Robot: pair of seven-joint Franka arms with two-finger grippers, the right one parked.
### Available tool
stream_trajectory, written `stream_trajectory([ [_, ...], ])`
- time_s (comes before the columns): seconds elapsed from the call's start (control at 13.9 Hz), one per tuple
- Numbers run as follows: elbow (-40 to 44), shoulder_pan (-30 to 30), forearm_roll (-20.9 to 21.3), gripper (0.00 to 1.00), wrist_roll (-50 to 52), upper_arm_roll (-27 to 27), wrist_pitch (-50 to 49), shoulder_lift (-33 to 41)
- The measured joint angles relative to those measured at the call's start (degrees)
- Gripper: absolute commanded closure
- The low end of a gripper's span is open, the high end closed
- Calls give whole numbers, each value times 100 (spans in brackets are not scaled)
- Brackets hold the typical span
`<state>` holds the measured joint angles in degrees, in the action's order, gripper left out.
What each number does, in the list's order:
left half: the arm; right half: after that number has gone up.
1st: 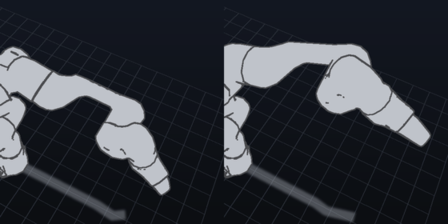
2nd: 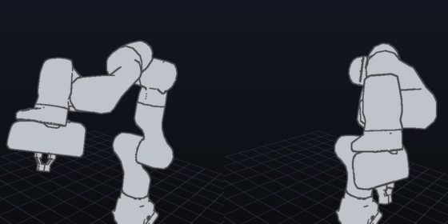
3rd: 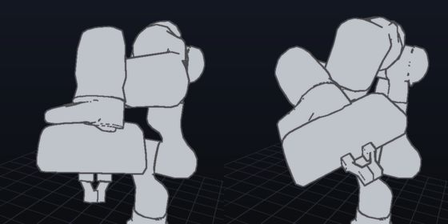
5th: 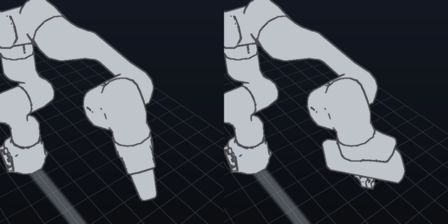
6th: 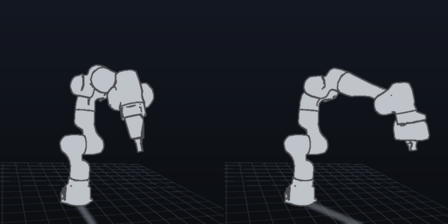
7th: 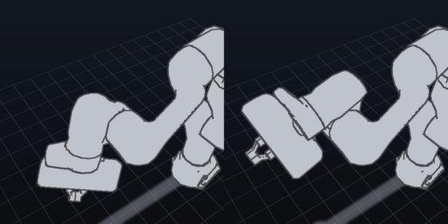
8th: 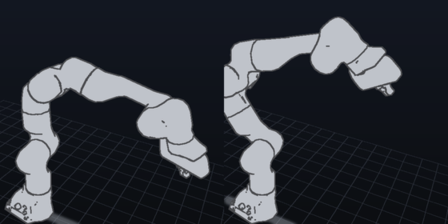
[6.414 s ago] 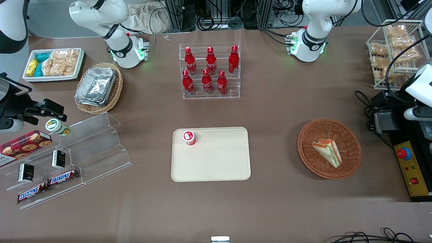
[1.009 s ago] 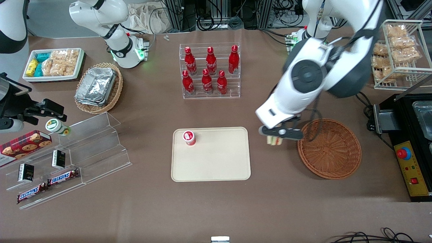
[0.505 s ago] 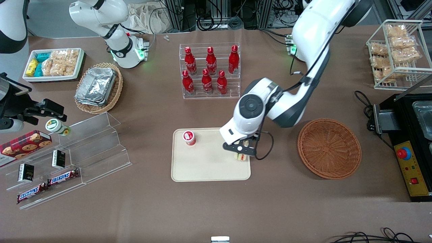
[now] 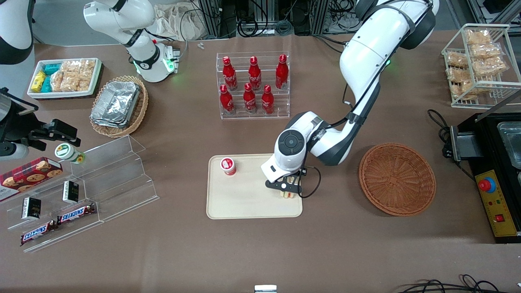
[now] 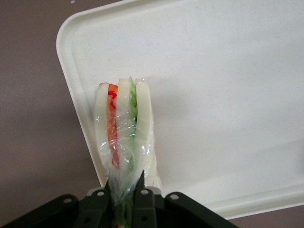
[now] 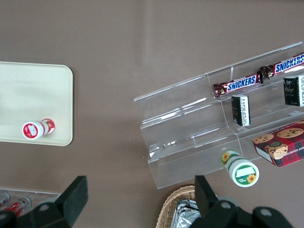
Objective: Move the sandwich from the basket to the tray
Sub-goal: 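Lower the sandwich onto the tray and open the left gripper, then raise the left gripper away from the sandwich on the tray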
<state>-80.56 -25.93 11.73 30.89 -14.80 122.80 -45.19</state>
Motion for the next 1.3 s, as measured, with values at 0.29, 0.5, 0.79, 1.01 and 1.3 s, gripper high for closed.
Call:
stream_trajectory([
  [0.29,12,0,0,1,158,1,0,-4],
  [0.5,91,15,0,1,241,6,-41,21],
  [0.79,309,311,14,1,-90,25,-1460,686],
  [1.01,319,818,10,1,-819,28,-2505,1510],
  [1.3,315,1523,-44,1,-1754,39,-3351,2381],
])
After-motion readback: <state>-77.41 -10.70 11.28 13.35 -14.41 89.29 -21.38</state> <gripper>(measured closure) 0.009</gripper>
